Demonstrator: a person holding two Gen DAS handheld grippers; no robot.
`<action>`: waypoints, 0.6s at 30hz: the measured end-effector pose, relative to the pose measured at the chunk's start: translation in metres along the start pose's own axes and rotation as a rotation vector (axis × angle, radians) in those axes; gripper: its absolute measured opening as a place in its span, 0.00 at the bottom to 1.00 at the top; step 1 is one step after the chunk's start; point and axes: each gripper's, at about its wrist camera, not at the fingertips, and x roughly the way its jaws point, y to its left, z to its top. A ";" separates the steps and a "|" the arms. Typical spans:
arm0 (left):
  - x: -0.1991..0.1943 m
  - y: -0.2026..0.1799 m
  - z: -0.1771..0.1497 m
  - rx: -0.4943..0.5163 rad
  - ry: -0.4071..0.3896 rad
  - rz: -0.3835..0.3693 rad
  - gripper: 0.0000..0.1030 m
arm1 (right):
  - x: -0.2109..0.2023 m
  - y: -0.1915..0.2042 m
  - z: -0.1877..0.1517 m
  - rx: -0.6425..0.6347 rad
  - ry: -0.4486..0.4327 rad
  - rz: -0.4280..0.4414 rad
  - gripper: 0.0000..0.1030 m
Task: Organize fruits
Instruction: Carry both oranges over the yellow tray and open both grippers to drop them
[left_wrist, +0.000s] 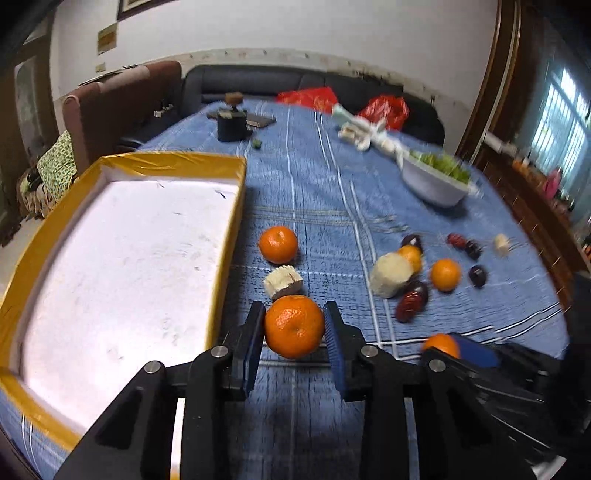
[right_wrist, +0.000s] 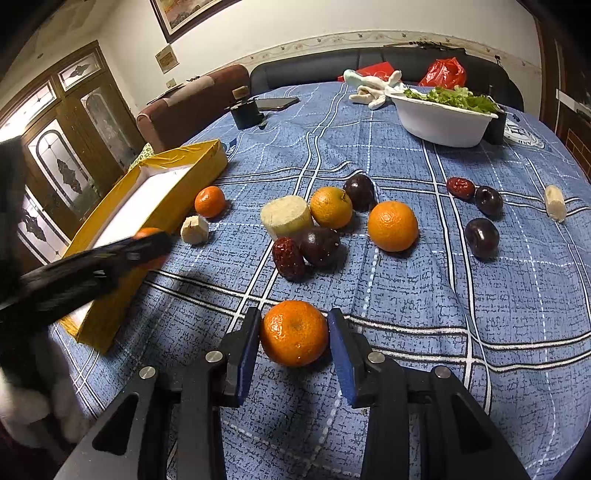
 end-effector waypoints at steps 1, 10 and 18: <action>-0.010 0.006 -0.001 -0.017 -0.016 -0.005 0.30 | 0.000 0.001 0.000 -0.001 -0.002 0.009 0.39; -0.072 0.086 -0.016 -0.122 -0.117 0.081 0.30 | -0.009 0.018 -0.001 -0.063 -0.090 -0.072 0.39; -0.073 0.185 -0.020 -0.263 -0.088 0.193 0.30 | -0.045 0.100 0.018 -0.137 -0.106 0.084 0.40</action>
